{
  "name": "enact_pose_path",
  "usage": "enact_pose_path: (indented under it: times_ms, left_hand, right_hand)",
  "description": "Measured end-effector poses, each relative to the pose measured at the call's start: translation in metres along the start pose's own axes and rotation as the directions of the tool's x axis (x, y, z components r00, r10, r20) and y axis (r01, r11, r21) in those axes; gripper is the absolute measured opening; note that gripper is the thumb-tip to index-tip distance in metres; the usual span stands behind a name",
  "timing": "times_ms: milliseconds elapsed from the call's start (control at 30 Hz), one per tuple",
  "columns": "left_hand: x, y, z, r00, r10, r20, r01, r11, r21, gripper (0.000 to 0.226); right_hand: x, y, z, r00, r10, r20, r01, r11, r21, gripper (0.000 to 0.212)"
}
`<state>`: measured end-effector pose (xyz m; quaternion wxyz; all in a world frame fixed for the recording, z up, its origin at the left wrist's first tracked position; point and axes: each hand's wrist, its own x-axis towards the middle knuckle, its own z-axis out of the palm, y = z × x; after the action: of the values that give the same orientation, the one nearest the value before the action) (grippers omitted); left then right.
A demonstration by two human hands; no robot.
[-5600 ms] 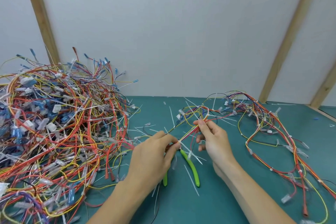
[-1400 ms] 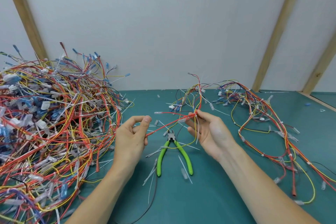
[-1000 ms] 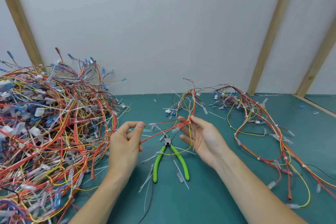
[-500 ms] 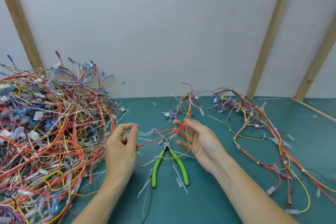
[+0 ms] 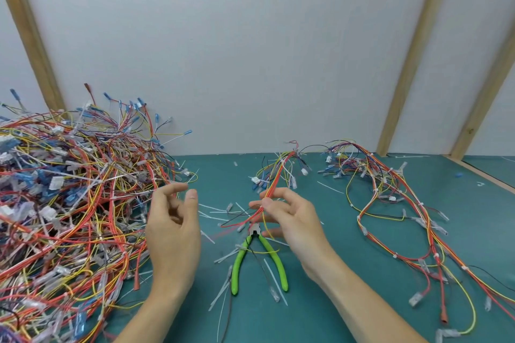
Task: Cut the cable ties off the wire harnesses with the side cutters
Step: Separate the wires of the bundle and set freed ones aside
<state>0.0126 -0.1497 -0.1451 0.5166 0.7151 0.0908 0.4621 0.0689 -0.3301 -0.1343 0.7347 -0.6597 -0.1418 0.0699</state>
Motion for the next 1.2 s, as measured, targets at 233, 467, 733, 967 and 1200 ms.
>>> enact_pose_path:
  times_ms: [233, 467, 733, 967, 1200]
  left_hand:
    - [-0.019, 0.01, 0.012, 0.889, 0.238, 0.391, -0.333, 0.923, 0.196, 0.029]
    - [-0.018, 0.008, 0.012, 0.892, 0.108, 0.439, -0.132, 0.991, 0.026, 0.026]
    - [-0.006, -0.01, 0.009, 0.974, -0.101, 0.204, 0.103, 0.995, 0.001, 0.028]
    - [0.001, -0.014, 0.005, 0.982, -0.175, 0.072, 0.182, 0.977, -0.114, 0.028]
    - [0.007, -0.019, 0.004, 0.964, -0.265, 0.016, 0.264, 0.95, -0.169, 0.03]
  right_hand:
    - [-0.014, 0.008, 0.016, 0.942, -0.331, 0.052, 0.318, 0.835, -0.45, 0.005]
    - [-0.014, 0.002, 0.015, 0.892, -0.345, 0.292, 0.45, 0.731, -0.512, 0.011]
    - [-0.006, -0.004, -0.017, 0.993, -0.108, 0.042, 0.063, 0.205, -0.977, 0.046]
    - [-0.01, 0.003, -0.014, 0.984, 0.148, 0.096, 0.094, 0.018, -0.995, 0.028]
    - [0.0, -0.003, -0.019, 0.966, 0.246, 0.077, -0.008, 0.327, -0.945, 0.037]
